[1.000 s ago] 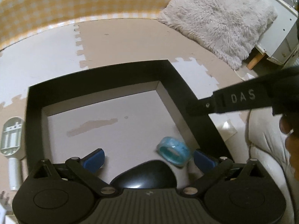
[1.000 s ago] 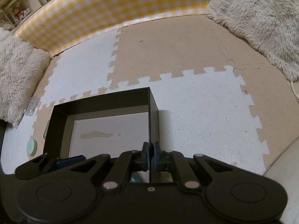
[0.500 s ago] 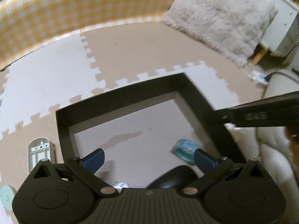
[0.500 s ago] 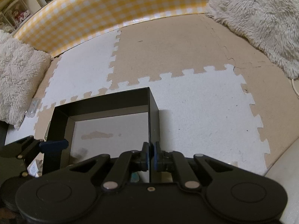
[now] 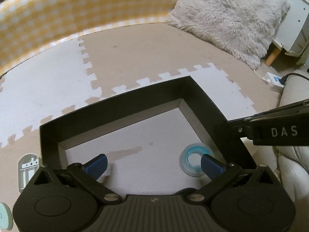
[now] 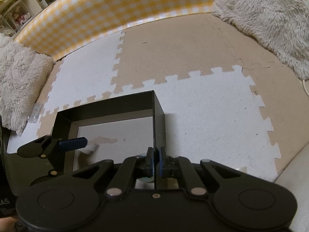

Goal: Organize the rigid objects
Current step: 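Grasp the teal tape roll in the box with the left gripper and reposition it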

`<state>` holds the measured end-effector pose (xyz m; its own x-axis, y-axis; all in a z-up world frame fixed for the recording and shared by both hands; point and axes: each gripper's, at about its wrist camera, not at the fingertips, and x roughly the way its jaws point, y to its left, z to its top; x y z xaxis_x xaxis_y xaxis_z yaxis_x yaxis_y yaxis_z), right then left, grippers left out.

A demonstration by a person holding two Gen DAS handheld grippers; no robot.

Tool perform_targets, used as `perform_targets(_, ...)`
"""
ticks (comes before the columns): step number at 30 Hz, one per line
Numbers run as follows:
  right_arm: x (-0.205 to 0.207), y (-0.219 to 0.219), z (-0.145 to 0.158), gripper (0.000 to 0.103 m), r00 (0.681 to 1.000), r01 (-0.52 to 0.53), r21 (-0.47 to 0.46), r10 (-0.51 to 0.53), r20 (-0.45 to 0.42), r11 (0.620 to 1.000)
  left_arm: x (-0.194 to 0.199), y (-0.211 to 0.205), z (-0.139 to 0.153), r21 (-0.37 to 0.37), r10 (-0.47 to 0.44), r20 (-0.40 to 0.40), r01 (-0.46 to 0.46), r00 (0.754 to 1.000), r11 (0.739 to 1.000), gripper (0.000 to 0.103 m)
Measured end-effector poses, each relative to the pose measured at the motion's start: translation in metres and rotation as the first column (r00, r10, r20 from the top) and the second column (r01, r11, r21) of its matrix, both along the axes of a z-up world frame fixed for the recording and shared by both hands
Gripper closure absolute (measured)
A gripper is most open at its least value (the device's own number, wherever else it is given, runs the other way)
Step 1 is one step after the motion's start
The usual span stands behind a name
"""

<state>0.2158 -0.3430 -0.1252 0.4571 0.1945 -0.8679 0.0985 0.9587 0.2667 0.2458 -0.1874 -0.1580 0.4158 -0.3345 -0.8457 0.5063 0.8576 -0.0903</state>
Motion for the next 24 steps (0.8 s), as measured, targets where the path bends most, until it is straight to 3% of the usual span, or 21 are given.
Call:
perform_targets(1, 0.000, -0.001, 0.000, 0.097, 1.000, -0.001, -0.002, 0.001, 0.001, 1.000, -0.001, 0.002, 0.001, -0.014, 0.005, 0.004, -0.005, 1.000, 1.000, 0.005)
perform_targets(3, 0.000, -0.001, 0.000, 0.097, 1.000, -0.001, -0.003, 0.001, 0.001, 1.000, -0.003, 0.004, 0.003, -0.053, 0.000, 0.007, 0.000, 1.000, 0.999, 0.028)
perform_targets(6, 0.000, -0.001, 0.000, 0.097, 1.000, -0.002, -0.004, 0.002, 0.002, 1.000, -0.002, 0.002, 0.001, -0.116, -0.023, -0.008, 0.022, 1.000, 0.993, 0.051)
perform_targets(14, 0.000, -0.001, 0.000, 0.097, 1.000, -0.002, -0.003, 0.002, 0.001, 1.000, -0.001, -0.015, -0.013, -0.187, -0.060, -0.049, 0.050, 0.997, 0.981, 0.085)
perform_targets(15, 0.000, -0.001, 0.000, 0.097, 1.000, -0.002, -0.003, 0.002, 0.001, 1.000, -0.002, -0.016, -0.013, -0.190, -0.073, -0.064, 0.060, 0.995, 0.980, 0.093)
perform_targets(24, -0.001, 0.000, -0.001, 0.097, 1.000, 0.000, -0.003, 0.000, 0.001, 1.000, -0.022, -0.018, -0.010, -0.137, -0.184, -0.114, 0.168, 0.976, 0.976, 0.095)
